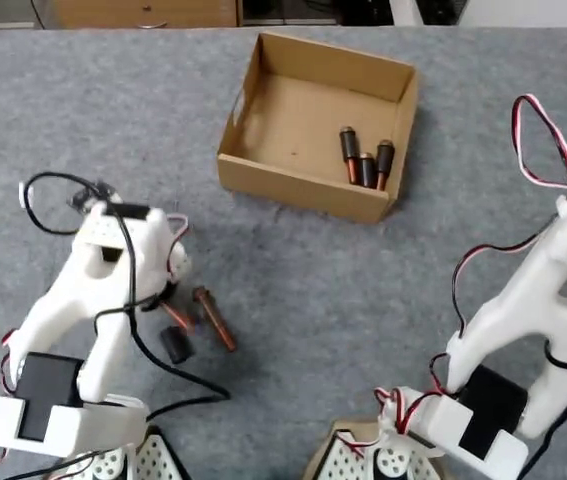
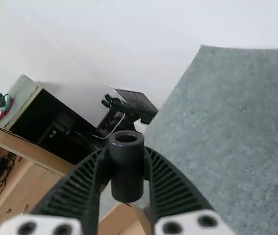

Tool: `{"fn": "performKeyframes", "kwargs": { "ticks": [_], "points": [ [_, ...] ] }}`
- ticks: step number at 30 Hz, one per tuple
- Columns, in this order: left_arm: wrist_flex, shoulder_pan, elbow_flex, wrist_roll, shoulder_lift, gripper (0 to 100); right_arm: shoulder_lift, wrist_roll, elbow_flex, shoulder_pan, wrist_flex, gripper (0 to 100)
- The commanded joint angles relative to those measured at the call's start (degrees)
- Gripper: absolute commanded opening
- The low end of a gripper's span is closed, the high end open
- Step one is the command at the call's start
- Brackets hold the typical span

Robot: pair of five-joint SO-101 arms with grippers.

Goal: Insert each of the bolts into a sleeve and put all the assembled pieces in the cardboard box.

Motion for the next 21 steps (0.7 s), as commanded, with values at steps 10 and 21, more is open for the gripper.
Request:
{"fn": "performKeyframes", "kwargs": {
  "ticks": [10,21],
  "points": [
    [25.58,-0.88,-50.90,-7.21,-0.84,2,-2.68,8.00,11.21,-11.03,-3.16,0.2],
    [24.88,1.76,-90.73,-27.16,0.22,2,-4.88,29.63,18.59,-19.82,-1.76,0.2]
  ]
}}
